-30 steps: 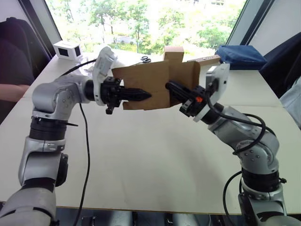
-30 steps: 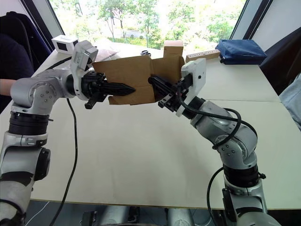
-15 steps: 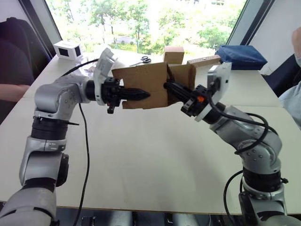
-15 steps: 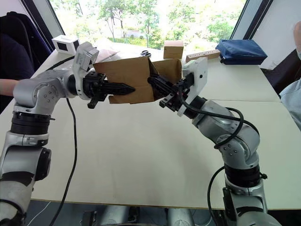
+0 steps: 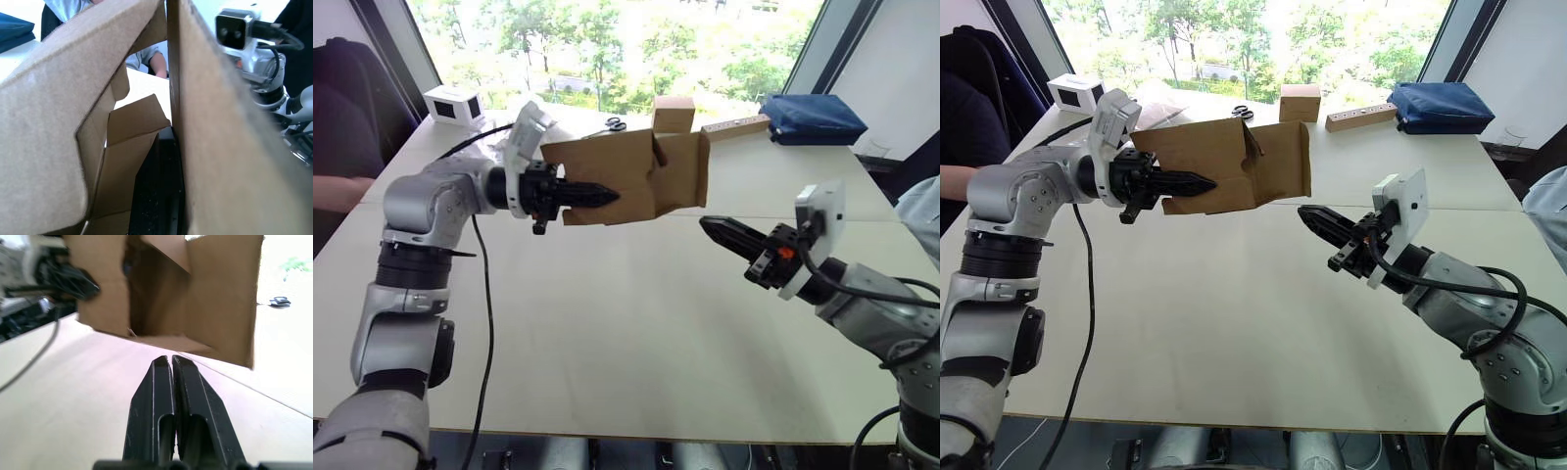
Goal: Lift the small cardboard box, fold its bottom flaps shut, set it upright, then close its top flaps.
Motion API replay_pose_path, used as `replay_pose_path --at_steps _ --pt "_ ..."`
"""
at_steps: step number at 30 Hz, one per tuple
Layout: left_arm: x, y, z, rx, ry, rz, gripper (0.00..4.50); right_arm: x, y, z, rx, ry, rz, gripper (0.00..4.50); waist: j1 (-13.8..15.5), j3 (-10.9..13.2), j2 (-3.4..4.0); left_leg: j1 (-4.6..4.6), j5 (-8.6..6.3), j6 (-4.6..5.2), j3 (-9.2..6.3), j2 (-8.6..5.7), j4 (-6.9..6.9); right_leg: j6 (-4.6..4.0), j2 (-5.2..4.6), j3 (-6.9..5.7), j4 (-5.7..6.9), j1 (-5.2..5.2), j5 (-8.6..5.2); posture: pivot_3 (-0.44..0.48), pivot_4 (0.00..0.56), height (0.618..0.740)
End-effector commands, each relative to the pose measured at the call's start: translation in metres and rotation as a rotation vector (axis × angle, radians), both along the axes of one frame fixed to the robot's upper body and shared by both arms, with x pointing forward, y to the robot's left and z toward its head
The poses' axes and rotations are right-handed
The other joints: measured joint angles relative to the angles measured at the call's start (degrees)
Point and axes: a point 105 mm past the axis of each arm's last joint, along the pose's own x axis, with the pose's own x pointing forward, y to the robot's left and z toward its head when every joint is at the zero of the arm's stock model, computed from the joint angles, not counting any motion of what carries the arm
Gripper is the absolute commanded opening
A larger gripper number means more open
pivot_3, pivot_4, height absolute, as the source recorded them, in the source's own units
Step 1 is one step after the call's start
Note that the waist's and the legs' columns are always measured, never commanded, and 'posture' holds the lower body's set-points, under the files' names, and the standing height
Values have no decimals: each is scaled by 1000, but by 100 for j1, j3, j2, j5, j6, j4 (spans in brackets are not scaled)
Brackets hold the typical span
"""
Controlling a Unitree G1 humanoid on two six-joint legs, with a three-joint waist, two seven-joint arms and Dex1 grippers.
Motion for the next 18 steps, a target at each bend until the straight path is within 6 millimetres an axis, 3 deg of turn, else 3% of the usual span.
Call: replay_pose_path --at_steps 1,7,18 --pt "-14 -7 13 -5 -55 -66 0 7 9 9 2 -68 -3 100 -8 0 0 -1 0 0 1 0 0 0 0 0 0 0 0 0 150 740" --pt "-23 -13 14 -2 -52 -93 0 6 30 16 39 -97 63 100 4 0 0 -3 0 0 -1 0 0 0 -2 0 0 -1 0 0 150 740" --pt "-22 -15 6 17 -31 -98 0 -3 48 22 96 -116 159 100 13 0 0 -2 1 -1 -1 0 1 0 -1 0 1 -1 0 0 150 740"
